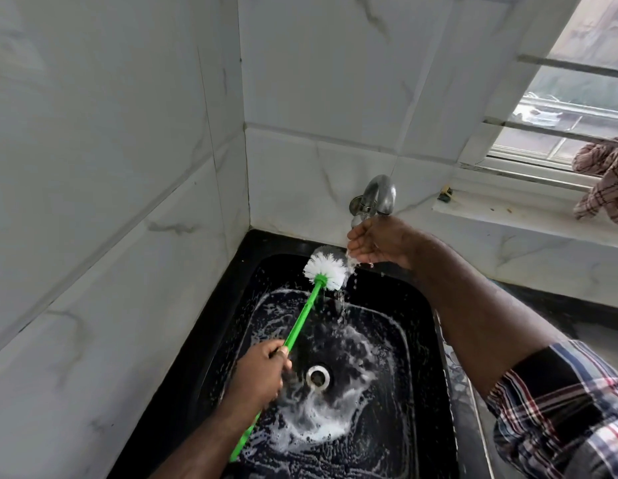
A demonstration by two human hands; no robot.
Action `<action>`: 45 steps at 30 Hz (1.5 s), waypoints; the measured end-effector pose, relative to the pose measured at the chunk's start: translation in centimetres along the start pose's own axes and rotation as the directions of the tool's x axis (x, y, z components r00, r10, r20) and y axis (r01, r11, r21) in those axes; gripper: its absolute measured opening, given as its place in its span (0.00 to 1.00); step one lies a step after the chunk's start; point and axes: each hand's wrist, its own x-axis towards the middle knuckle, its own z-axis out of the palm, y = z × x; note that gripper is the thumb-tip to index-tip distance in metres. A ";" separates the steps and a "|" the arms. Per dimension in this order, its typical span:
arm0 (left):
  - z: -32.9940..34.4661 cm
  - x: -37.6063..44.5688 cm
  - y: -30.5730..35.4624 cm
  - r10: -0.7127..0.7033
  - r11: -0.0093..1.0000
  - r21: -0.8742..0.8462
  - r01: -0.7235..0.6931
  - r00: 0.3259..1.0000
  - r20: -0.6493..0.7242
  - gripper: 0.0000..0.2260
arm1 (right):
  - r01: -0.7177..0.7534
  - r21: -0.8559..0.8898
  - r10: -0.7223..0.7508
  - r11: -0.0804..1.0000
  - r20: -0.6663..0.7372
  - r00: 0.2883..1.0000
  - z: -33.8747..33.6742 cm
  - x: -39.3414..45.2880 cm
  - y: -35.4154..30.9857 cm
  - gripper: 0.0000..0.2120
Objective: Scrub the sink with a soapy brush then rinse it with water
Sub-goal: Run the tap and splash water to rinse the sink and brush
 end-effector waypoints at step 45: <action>-8.9 5.3 7.2 -0.064 0.996 -0.070 0.054 0.986 -0.156 0.08 | 0.018 1.000 0.460 0.024 -0.027 0.888 7.9 5.2 11.9 0.11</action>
